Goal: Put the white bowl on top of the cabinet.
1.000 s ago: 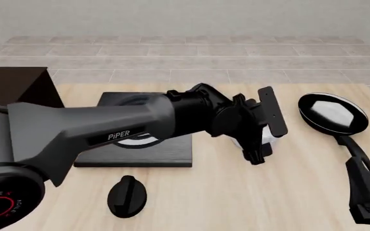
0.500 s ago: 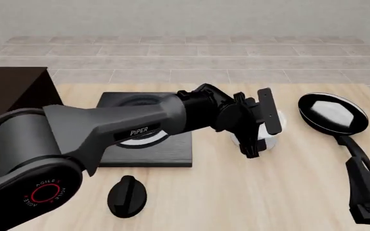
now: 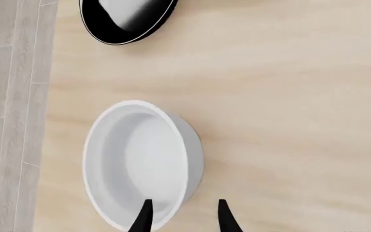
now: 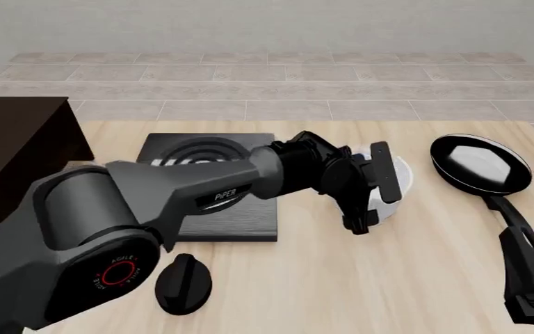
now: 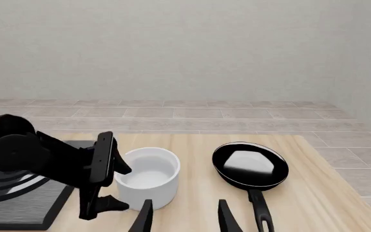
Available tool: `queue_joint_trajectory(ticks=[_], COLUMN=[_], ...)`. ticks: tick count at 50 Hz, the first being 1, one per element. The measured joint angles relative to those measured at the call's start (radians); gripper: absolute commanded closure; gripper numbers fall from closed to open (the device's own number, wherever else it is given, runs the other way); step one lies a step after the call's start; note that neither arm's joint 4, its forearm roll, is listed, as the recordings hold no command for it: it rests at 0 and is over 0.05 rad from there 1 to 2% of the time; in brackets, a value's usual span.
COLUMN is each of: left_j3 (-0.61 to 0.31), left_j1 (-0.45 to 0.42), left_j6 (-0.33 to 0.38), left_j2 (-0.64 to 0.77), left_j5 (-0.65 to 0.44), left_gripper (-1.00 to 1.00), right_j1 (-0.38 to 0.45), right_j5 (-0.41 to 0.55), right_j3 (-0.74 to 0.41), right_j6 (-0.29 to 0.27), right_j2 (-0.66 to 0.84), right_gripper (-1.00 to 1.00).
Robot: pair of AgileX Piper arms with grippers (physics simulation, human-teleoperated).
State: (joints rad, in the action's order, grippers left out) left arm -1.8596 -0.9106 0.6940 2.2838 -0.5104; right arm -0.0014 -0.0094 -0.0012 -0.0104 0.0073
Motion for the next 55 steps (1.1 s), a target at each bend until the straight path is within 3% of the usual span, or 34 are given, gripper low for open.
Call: queue_joint_trajectory(ticks=[32, 33, 55], left_j3=[-0.212, -0.217, -0.140], left_j1=[0.008, 0.009, 0.039], left_j6=[0.008, 0.009, 0.076], left_j2=[0.153, 0.155, 0.120], left_j5=[-0.134, -0.138, -0.077], left_gripper=[-1.00, 1.00, 1.00], right_j1=[0.000, 0.000, 0.000], right_j5=[-0.012, -0.013, -0.006], right_j3=[0.000, 0.000, 0.000], right_j6=[0.000, 0.000, 0.000], right_j2=[0.012, 0.012, 0.006], right_gripper=[-1.00, -1.00, -1.00])
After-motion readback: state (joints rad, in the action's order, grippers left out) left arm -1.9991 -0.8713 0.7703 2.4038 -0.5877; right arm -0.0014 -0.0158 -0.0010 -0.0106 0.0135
